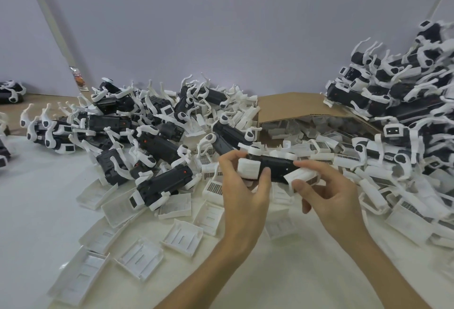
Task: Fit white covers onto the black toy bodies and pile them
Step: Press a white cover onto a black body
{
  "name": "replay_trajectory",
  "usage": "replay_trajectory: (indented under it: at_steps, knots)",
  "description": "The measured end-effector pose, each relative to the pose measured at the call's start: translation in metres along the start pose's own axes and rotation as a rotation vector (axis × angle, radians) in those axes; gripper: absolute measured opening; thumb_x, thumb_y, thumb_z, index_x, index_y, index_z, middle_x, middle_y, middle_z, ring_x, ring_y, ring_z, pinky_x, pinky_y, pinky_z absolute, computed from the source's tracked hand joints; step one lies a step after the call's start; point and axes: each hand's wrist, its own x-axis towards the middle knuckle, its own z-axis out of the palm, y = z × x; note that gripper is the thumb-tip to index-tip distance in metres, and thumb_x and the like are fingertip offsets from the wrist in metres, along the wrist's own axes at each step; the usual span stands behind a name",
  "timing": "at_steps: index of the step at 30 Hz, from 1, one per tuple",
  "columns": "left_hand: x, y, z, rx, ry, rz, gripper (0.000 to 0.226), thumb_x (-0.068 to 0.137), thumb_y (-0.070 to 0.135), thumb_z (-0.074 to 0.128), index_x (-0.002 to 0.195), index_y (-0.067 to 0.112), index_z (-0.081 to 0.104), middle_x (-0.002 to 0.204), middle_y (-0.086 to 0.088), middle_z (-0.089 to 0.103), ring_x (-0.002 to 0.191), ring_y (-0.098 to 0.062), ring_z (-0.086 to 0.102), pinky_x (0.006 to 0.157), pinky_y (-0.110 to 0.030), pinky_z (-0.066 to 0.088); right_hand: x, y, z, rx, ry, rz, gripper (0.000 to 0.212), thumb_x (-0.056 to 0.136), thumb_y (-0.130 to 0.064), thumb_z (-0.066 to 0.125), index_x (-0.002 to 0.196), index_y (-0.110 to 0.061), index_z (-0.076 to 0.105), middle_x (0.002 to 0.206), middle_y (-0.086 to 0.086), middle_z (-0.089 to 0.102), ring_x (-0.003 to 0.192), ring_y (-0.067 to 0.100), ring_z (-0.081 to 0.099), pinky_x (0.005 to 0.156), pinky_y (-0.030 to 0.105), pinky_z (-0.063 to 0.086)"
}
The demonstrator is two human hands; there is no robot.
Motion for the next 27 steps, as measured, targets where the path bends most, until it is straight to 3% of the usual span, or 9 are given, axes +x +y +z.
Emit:
replay_trajectory:
  at_steps: [3, 5, 12, 17, 21, 24, 27]
  knots:
    - [0.003, -0.002, -0.001, 0.0, 0.013, -0.046, 0.041, 0.089, 0.009, 0.075, 0.107, 0.028, 0.044, 0.093, 0.025, 0.062, 0.08, -0.004, 0.065, 0.066, -0.015, 0.05, 0.0, 0.005, -0.005, 0.095, -0.082, 0.021, 0.049, 0.086, 0.008, 0.067, 0.126, -0.021, 0.064, 0.089, -0.001, 0.069, 0.061, 0.017, 0.065, 0.062, 0.022, 0.055]
    - [0.004, -0.003, -0.003, 0.012, 0.006, -0.067, 0.041, 0.088, 0.01, 0.076, 0.105, 0.028, 0.043, 0.093, 0.022, 0.064, 0.076, -0.006, 0.066, 0.065, -0.017, 0.051, 0.001, 0.007, -0.006, 0.087, -0.081, 0.048, 0.06, 0.086, 0.021, 0.06, 0.129, -0.02, 0.06, 0.09, -0.003, 0.068, 0.059, 0.021, 0.064, 0.062, 0.025, 0.055]
    - [0.0, -0.005, 0.001, 0.002, -0.119, -0.05, 0.035, 0.089, 0.008, 0.073, 0.101, 0.023, 0.044, 0.083, 0.011, 0.068, 0.066, -0.005, 0.064, 0.057, -0.015, 0.047, 0.003, 0.007, -0.003, 0.109, -0.055, 0.084, 0.041, 0.075, -0.018, 0.075, 0.111, -0.02, 0.056, 0.084, 0.004, 0.073, 0.036, 0.022, 0.051, 0.04, 0.023, 0.043]
    - [0.0, -0.004, 0.001, -0.048, -0.136, -0.089, 0.032, 0.09, 0.016, 0.072, 0.102, 0.021, 0.043, 0.081, 0.013, 0.067, 0.063, -0.004, 0.06, 0.056, -0.021, 0.049, 0.001, 0.009, 0.0, -0.142, 0.056, -0.025, 0.033, 0.074, -0.026, 0.081, 0.102, -0.031, 0.065, 0.084, -0.014, 0.063, 0.047, 0.009, 0.044, 0.049, 0.015, 0.039]
    - [0.0, 0.0, 0.0, -0.072, -0.177, -0.108, 0.025, 0.092, 0.025, 0.067, 0.101, 0.024, 0.044, 0.082, 0.015, 0.066, 0.069, -0.006, 0.063, 0.064, -0.034, 0.057, 0.003, 0.008, -0.003, -0.304, 0.079, -0.129, 0.041, 0.069, -0.046, 0.077, 0.105, -0.027, 0.071, 0.099, -0.008, 0.052, 0.064, 0.013, 0.048, 0.058, 0.016, 0.042]
    - [-0.001, 0.003, 0.001, -0.147, -0.222, -0.187, 0.02, 0.09, 0.033, 0.064, 0.099, 0.03, 0.047, 0.092, 0.004, 0.068, 0.086, -0.023, 0.071, 0.079, -0.054, 0.059, 0.003, 0.01, -0.003, -0.371, 0.045, -0.194, 0.043, 0.072, -0.046, 0.075, 0.107, -0.022, 0.073, 0.101, -0.006, 0.051, 0.07, 0.013, 0.051, 0.061, 0.012, 0.041]
    - [0.0, 0.003, 0.0, -0.147, -0.238, -0.224, 0.033, 0.083, 0.026, 0.075, 0.1, 0.032, 0.047, 0.092, 0.01, 0.069, 0.091, -0.031, 0.071, 0.082, -0.056, 0.059, 0.002, 0.011, -0.003, -0.412, 0.042, -0.229, 0.041, 0.075, -0.044, 0.074, 0.109, -0.02, 0.074, 0.102, -0.008, 0.052, 0.075, 0.012, 0.053, 0.06, 0.014, 0.041]
